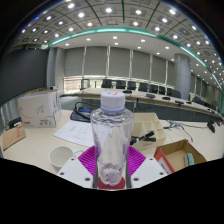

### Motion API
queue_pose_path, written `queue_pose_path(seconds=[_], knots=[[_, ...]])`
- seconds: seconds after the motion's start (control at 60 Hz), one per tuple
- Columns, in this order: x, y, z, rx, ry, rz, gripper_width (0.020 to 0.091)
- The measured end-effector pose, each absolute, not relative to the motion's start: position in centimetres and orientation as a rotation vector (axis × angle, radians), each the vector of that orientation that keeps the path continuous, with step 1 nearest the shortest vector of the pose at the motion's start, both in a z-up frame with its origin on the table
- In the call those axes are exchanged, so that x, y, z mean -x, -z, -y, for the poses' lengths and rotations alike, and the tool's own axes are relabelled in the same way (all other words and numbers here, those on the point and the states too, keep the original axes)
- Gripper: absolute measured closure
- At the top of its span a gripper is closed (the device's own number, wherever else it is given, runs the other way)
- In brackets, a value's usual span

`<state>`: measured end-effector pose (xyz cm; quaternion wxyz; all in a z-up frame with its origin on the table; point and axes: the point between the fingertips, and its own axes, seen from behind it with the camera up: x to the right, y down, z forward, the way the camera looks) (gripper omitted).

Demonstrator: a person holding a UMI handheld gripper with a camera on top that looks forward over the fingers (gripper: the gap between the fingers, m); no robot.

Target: Pour water

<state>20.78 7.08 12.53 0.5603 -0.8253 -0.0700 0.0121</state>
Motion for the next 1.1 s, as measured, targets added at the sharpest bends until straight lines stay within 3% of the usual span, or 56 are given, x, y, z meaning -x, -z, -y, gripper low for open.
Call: queue_pose_path(seconds=[0.133,0.217,0.35,0.383,0.45,0.467,0.5,0.583,1.1], knots=[[-21.6,-9.4,-6.7,2.002,-0.077,0.131,0.0731],[-21.5,-9.5,-6.3,1.968,-0.086,0.138,0.0708],[-21.5,-9.4,-6.2,1.973,-0.092,0.157,0.0595],[-21.6,-9.2,-6.2,1.991,-0.091,0.157,0.0545],[-21.7,-9.1,-5.6,2.028,-0.097,0.144,0.0265],[-21.7,-9.2,-5.4,2.034,-0.101,0.139,0.0232],[-21.7,-9.4,-4.9,2.049,-0.104,0.125,0.0278],[-21.8,-10.1,-3.3,2.081,-0.102,0.097,0.0236],[-13.9,-20.7,15.5,2.162,0.095,0.026,0.0244]])
